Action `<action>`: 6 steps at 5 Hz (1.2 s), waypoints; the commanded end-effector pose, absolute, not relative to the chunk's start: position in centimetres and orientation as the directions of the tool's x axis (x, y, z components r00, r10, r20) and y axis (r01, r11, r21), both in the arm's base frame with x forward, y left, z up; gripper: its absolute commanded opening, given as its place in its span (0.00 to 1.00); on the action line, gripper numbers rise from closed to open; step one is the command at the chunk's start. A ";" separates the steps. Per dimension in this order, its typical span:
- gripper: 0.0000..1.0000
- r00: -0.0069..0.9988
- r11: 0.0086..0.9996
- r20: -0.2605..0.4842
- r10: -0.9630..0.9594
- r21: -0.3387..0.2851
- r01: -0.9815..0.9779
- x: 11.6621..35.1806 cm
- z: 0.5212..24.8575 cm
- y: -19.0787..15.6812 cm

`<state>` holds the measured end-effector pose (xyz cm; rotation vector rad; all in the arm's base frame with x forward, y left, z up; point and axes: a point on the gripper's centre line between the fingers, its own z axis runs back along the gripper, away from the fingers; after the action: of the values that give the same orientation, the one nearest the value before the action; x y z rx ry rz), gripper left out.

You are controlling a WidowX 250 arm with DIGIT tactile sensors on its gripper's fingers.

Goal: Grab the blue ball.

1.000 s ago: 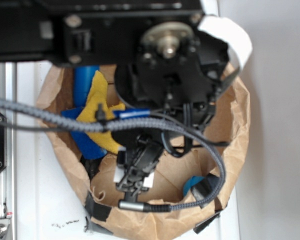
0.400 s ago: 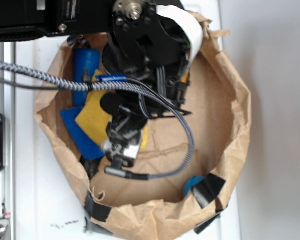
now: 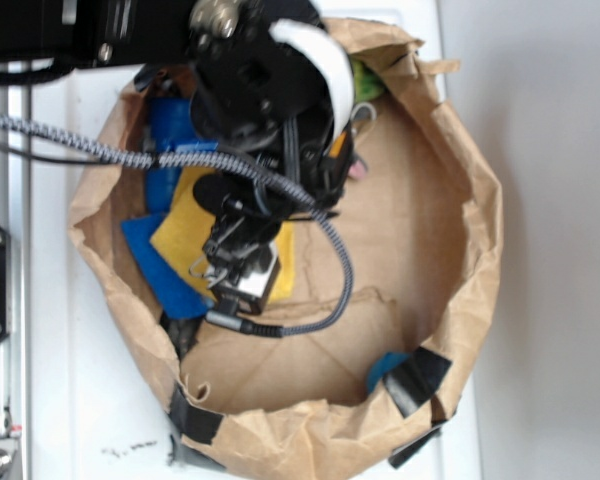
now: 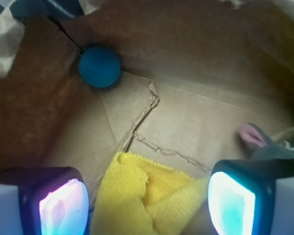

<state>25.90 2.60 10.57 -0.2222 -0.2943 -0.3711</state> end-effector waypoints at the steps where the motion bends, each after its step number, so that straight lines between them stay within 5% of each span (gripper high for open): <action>1: 1.00 0.831 0.863 0.440 -0.340 -0.205 0.462 27.3 10.3 -1.4; 6: 1.00 0.824 0.871 0.453 -0.342 -0.177 0.459 27.9 9.8 -2.7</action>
<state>27.63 -1.83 9.19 -0.2873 -0.4104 -0.4187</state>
